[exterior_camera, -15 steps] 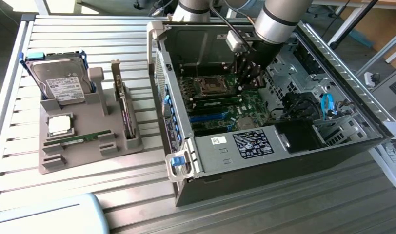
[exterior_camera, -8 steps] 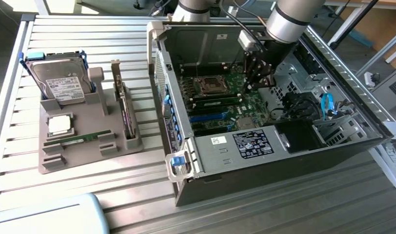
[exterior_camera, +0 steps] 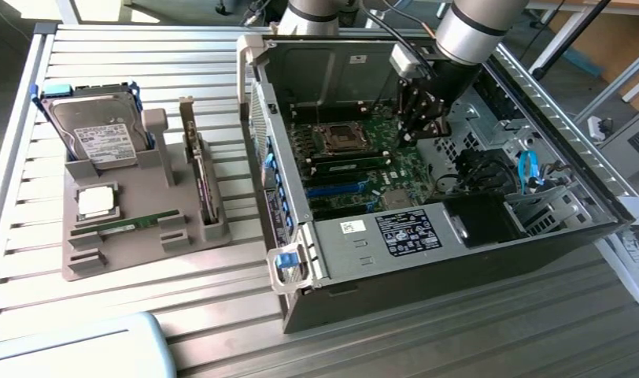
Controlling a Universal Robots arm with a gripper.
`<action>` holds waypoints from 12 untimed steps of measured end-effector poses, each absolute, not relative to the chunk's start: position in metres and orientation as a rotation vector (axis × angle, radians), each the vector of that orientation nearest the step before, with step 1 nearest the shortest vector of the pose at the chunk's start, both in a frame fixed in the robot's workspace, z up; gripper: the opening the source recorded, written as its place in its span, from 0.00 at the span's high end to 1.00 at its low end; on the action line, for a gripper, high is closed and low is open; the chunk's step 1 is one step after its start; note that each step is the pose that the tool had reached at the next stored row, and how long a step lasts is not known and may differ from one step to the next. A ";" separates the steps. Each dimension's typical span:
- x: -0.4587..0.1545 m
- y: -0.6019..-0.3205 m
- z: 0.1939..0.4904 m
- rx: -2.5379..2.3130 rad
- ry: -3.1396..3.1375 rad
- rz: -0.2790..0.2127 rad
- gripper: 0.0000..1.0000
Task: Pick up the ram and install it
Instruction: 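Press down the ram until it locks into place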
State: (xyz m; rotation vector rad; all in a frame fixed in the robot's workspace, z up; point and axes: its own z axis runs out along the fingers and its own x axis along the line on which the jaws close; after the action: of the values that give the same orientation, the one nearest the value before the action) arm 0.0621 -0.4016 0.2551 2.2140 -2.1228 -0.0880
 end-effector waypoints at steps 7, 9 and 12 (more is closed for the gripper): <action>0.062 -0.402 0.255 2.127 -2.213 -0.092 0.89; 0.062 -0.402 0.255 2.080 -2.259 -0.095 0.89; 0.062 -0.402 0.254 2.019 -2.316 -0.097 0.89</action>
State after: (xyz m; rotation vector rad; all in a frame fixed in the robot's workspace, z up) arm 0.0621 -0.4016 0.2545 2.0185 -2.3157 -0.0972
